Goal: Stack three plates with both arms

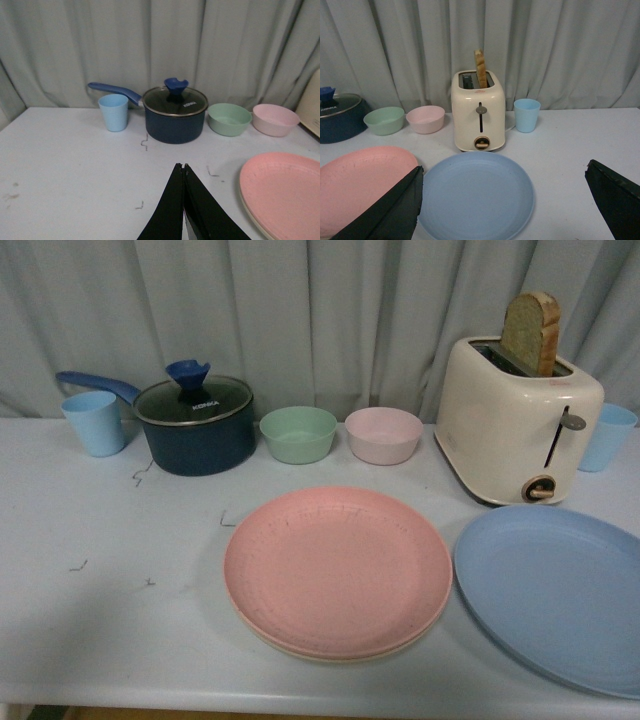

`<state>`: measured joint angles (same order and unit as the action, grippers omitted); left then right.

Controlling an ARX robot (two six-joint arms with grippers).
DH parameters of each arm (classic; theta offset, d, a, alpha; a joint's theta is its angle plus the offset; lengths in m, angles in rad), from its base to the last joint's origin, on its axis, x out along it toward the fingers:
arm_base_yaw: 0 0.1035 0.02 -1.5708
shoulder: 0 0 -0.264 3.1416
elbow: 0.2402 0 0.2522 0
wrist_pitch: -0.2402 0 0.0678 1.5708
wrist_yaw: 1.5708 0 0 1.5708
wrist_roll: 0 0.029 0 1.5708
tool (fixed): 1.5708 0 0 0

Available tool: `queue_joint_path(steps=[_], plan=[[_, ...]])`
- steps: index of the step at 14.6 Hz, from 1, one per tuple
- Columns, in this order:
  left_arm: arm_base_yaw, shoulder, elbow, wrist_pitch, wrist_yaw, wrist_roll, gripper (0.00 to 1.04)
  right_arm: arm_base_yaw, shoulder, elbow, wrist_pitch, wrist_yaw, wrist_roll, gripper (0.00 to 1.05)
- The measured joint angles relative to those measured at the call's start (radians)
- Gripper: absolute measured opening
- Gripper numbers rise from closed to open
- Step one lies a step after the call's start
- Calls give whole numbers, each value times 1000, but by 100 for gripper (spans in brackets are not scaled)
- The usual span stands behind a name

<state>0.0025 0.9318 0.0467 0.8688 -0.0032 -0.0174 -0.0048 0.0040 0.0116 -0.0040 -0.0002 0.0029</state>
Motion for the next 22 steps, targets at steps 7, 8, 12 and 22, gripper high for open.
queue_joint_path(steps=[7,8,12,22], plan=[[-5,-377,-35,-325,3,0,2,0,0,0,0,0,0,98],[-5,-420,-35,-365,3,0,2,0,0,0,0,0,0,98],[-5,-576,-36,-513,3,0,2,0,0,0,0,0,0,98],[-5,-900,-35,-883,4,0,2,0,0,0,0,0,0,98]])
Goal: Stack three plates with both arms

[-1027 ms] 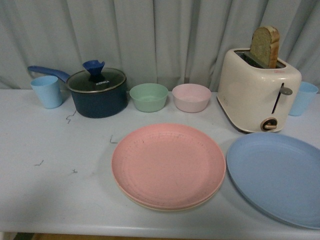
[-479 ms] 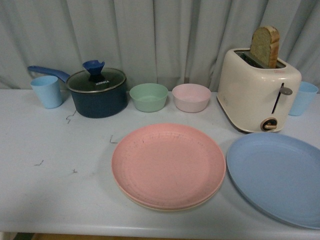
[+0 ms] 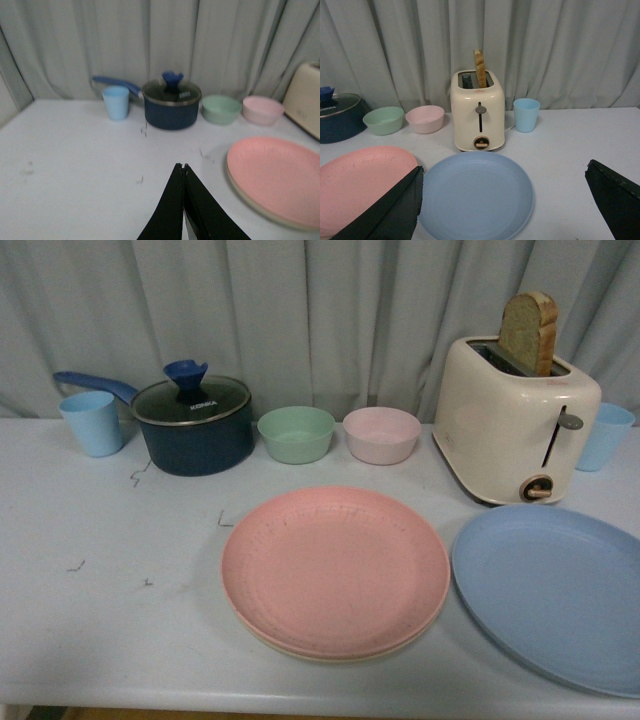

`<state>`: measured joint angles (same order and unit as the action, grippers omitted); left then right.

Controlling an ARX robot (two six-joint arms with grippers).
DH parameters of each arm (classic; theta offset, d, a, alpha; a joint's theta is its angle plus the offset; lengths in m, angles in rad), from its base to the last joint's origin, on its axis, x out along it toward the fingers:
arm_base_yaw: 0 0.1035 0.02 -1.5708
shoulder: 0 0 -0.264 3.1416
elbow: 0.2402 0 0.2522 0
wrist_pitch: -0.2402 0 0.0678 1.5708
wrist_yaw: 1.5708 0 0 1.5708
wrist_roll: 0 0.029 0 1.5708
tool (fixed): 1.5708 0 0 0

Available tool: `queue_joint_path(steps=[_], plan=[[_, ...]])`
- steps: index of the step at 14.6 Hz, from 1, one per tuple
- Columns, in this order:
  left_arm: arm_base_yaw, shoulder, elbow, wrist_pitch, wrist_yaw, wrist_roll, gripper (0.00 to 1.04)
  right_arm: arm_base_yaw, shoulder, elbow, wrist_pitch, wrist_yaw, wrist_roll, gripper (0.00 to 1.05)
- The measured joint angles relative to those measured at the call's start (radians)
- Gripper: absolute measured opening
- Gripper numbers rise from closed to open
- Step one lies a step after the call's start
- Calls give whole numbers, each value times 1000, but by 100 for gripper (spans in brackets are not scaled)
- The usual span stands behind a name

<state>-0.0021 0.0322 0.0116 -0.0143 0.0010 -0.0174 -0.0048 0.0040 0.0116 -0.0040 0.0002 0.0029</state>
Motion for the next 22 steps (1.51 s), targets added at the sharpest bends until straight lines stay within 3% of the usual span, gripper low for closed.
queue_joint_path(steps=[3,5,6,7,11,13,16,22], plan=[[0,-24,0,7,-1,0,3,0,0,0,1,0,0,98],[0,-24,0,11,-1,0,29,2,13,13,-55,5,3,98],[0,-24,0,11,-2,0,42,0,182,107,-244,11,13,98],[0,-24,0,11,-1,0,55,-48,372,175,-257,-27,26,98],[0,-24,0,11,-1,2,100,-266,1012,393,-61,-179,-31,98],[0,-24,0,11,-1,2,98,-304,1313,531,22,-207,-53,98],[0,-24,0,11,-1,2,98,-266,1686,755,66,-233,-54,98],[0,-24,0,11,-1,2,98,-217,1976,893,149,-146,-55,98]])
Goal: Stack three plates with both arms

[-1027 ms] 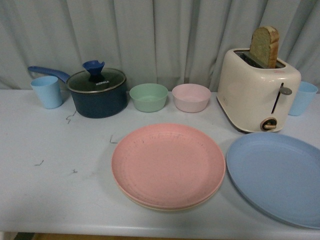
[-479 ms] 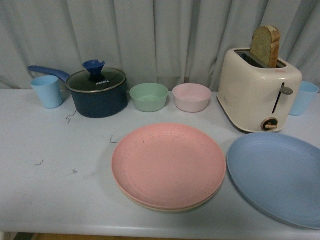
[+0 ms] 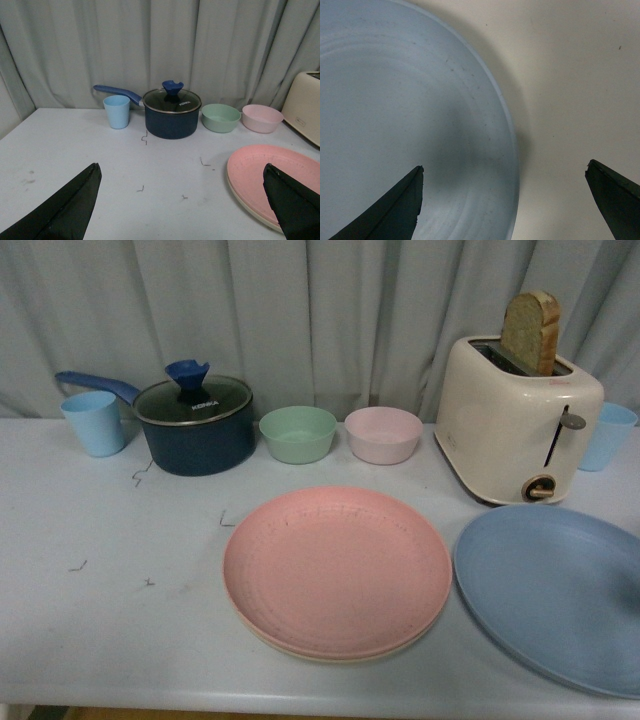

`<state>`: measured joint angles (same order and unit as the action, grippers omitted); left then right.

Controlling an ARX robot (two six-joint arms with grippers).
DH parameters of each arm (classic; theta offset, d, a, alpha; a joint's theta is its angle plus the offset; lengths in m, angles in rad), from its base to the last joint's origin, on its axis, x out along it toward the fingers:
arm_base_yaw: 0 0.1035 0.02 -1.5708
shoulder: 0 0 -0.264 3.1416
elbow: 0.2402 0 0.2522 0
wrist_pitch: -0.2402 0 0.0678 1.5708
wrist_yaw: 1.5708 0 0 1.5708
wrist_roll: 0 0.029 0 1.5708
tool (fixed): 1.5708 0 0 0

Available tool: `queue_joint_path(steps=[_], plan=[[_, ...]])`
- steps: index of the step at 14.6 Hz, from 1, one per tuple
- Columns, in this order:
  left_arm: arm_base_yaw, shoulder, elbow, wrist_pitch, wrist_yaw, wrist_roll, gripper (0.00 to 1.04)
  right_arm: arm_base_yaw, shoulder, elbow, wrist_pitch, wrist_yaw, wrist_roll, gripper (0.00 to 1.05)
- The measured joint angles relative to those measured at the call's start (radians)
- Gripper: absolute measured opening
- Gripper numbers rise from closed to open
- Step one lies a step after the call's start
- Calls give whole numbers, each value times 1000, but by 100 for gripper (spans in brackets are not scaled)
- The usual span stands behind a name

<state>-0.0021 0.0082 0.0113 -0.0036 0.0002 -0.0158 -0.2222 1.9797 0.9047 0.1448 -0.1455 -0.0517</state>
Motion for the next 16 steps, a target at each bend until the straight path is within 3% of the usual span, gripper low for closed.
queue_joint_path(steps=[2,7,10,12,15,16], plan=[[0,0,0,0,0,0,98,6,45,29,-1,27,10,97],[0,0,0,0,0,1,98,13,108,58,5,55,10,57],[0,0,0,0,0,1,98,10,114,56,20,55,12,28],[0,0,0,0,0,1,98,-17,76,19,39,4,25,10],[0,0,0,0,0,1,98,-67,-38,-68,32,-51,30,3],[0,0,0,0,0,1,98,-135,-189,-150,-44,-89,13,3]])
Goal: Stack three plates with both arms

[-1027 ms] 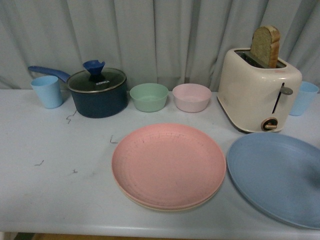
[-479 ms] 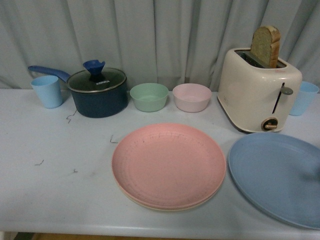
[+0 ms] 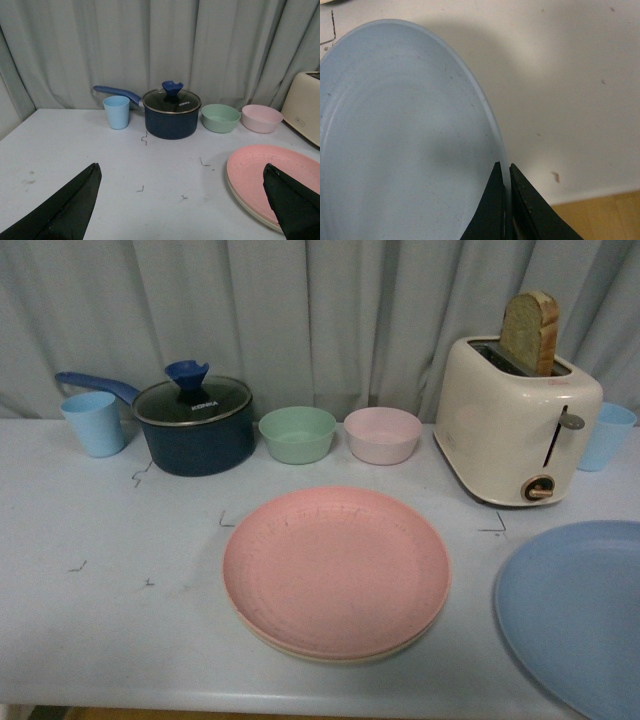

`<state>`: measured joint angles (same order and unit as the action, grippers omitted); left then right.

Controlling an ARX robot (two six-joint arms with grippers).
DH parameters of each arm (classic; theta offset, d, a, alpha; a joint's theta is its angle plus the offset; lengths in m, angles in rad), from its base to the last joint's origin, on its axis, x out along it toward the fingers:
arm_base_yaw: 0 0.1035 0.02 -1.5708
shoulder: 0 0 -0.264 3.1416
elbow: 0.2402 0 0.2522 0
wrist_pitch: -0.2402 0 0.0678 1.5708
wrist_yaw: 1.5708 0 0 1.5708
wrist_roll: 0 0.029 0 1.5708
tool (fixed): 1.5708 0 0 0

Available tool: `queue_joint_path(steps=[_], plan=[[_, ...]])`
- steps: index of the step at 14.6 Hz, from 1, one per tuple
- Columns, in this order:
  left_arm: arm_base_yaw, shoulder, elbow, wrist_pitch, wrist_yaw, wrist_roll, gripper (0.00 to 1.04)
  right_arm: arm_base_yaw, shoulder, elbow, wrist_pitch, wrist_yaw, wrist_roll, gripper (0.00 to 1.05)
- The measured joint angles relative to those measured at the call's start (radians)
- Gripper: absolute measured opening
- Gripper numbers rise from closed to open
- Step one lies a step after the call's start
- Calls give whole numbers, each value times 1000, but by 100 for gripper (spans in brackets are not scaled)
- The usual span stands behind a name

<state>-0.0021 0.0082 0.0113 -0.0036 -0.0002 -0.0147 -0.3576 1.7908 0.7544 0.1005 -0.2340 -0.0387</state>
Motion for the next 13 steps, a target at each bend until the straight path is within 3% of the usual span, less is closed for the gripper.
queue_joint_path(steps=[3,5,9,13], plan=[[0,0,0,0,0,0,98,-13,-211,-24,-101,-94,10,3],[0,0,0,0,0,0,98,85,-291,-17,-93,-160,86,3],[0,0,0,0,0,0,98,381,-135,45,33,-45,278,3],[0,0,0,0,0,0,98,531,62,183,50,56,364,3]])
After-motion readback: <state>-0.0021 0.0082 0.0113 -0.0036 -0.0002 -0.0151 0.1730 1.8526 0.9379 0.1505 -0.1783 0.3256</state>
